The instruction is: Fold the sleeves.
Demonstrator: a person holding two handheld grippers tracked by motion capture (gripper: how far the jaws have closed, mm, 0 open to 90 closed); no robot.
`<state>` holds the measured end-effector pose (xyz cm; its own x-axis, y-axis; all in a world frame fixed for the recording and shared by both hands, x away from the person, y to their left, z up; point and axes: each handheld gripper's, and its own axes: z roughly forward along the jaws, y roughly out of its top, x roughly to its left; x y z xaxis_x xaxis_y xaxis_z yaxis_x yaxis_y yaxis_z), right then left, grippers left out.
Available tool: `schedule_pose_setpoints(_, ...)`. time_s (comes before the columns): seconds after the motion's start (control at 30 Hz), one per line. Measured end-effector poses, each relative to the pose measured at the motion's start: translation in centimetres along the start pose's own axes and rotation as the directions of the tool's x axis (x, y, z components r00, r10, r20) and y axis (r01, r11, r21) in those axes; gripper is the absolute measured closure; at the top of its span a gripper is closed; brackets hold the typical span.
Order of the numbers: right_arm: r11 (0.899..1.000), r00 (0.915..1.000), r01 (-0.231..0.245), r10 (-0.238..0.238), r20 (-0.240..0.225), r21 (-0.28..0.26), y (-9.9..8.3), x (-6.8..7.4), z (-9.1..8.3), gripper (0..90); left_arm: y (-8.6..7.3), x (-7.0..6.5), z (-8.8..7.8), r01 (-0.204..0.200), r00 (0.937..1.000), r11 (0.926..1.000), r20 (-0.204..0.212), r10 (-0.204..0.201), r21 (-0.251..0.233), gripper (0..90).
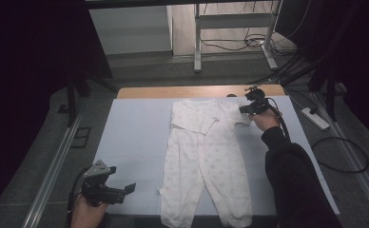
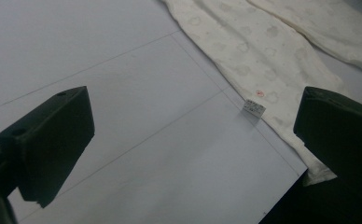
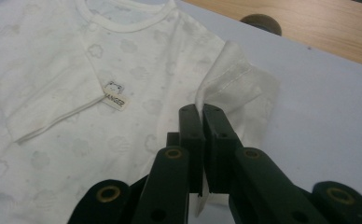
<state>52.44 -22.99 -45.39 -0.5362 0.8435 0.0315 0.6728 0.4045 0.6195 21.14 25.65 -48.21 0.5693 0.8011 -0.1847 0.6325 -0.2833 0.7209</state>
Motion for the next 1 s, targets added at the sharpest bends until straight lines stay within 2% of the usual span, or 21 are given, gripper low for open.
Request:
schedule_pose_setpoints(0.57,0.998,0.9962,0.07,-0.07,-0.052,-0.002,1.2,3.7,1.2,86.4,0.0,0.0,0.0,0.001,1.0,1.0,-0.001,-0.001,-0.001,0.0)
schedule_pose_setpoints(1.0,0.989,0.9826,0.15,-0.148,-0.112,0.003,2.1,7.5,2.1,86.4,0.0,0.0,0.0,0.001,1.0,1.0,0.0,-0.001,-0.001,0.0)
